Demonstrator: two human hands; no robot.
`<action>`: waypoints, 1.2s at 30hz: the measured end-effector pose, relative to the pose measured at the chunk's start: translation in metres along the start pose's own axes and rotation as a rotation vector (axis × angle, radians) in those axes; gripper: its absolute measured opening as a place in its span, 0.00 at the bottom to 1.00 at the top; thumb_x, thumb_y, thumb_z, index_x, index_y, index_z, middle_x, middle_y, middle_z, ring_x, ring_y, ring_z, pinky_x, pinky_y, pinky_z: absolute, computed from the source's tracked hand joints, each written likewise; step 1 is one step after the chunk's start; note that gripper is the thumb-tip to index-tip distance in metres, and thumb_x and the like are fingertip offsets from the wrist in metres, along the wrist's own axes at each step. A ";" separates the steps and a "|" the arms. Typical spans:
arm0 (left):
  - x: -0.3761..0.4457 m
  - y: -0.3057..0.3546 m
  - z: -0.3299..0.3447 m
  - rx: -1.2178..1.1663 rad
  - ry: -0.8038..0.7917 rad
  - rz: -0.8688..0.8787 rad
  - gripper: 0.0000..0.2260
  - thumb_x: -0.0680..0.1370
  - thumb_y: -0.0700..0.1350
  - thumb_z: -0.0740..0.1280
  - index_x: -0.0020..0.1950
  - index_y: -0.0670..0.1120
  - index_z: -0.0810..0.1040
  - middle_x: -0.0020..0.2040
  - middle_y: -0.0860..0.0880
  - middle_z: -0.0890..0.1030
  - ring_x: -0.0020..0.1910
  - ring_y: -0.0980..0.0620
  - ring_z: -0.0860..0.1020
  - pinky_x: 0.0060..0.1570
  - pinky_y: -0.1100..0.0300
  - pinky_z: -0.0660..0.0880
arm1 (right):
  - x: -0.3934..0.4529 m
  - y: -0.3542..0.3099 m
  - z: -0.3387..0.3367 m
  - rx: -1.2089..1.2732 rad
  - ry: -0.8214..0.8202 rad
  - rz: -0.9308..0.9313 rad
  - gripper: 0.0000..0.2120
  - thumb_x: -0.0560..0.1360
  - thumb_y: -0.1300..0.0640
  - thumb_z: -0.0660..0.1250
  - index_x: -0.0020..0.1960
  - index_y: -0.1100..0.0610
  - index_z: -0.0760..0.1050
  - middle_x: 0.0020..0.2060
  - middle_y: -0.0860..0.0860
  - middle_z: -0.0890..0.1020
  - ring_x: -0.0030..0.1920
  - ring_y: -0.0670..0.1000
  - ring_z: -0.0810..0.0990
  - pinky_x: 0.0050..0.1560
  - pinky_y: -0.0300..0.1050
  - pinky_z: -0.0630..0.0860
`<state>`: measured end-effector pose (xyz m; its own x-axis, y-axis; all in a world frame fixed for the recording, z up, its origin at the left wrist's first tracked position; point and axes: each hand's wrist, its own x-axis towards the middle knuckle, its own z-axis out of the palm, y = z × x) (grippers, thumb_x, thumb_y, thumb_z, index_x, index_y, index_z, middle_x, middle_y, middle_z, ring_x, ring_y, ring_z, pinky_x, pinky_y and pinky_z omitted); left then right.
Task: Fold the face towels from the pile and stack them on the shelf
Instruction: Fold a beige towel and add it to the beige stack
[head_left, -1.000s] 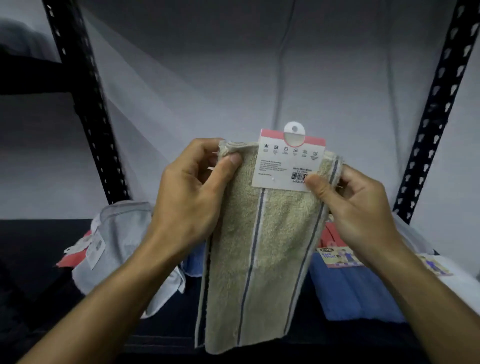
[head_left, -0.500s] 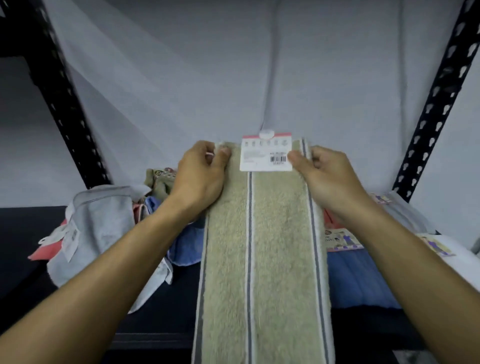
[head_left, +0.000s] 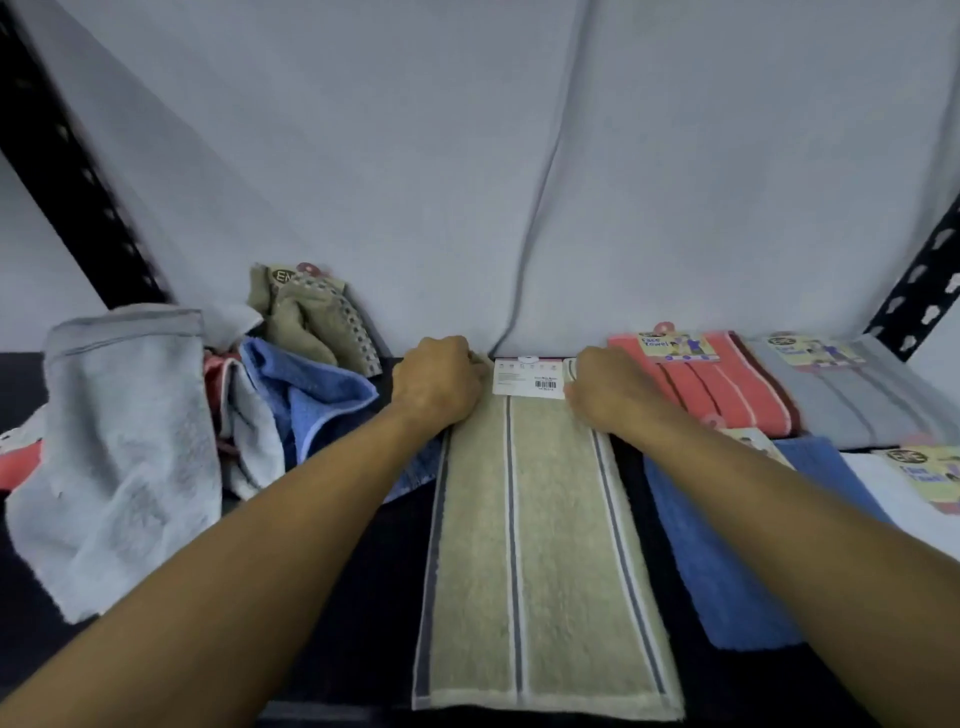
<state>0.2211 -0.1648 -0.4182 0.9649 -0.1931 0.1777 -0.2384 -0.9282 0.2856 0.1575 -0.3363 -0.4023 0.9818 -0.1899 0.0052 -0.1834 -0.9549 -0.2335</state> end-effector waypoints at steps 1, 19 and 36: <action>0.002 0.001 0.001 0.045 0.000 0.007 0.15 0.81 0.54 0.61 0.56 0.44 0.78 0.55 0.42 0.80 0.53 0.40 0.78 0.43 0.54 0.68 | 0.002 -0.001 0.000 -0.033 0.012 -0.003 0.04 0.79 0.62 0.59 0.48 0.59 0.72 0.36 0.51 0.69 0.33 0.50 0.69 0.29 0.42 0.65; -0.160 -0.044 -0.067 -0.375 0.194 0.213 0.04 0.79 0.48 0.67 0.46 0.51 0.81 0.34 0.61 0.78 0.35 0.63 0.77 0.38 0.74 0.69 | -0.187 -0.018 0.016 0.084 -0.027 -0.713 0.25 0.69 0.28 0.58 0.55 0.43 0.79 0.46 0.38 0.74 0.49 0.38 0.72 0.38 0.35 0.71; -0.263 -0.055 -0.037 -0.194 0.005 0.147 0.23 0.76 0.68 0.61 0.67 0.60 0.71 0.56 0.63 0.73 0.53 0.62 0.75 0.48 0.63 0.67 | -0.197 -0.024 0.044 0.559 0.172 -0.321 0.01 0.76 0.51 0.67 0.45 0.45 0.76 0.40 0.39 0.81 0.42 0.42 0.80 0.45 0.52 0.78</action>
<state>-0.0239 -0.0507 -0.4459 0.9177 -0.3200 0.2355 -0.3938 -0.8115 0.4318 -0.0295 -0.2661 -0.4407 0.9529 0.0065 0.3031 0.2157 -0.7171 -0.6628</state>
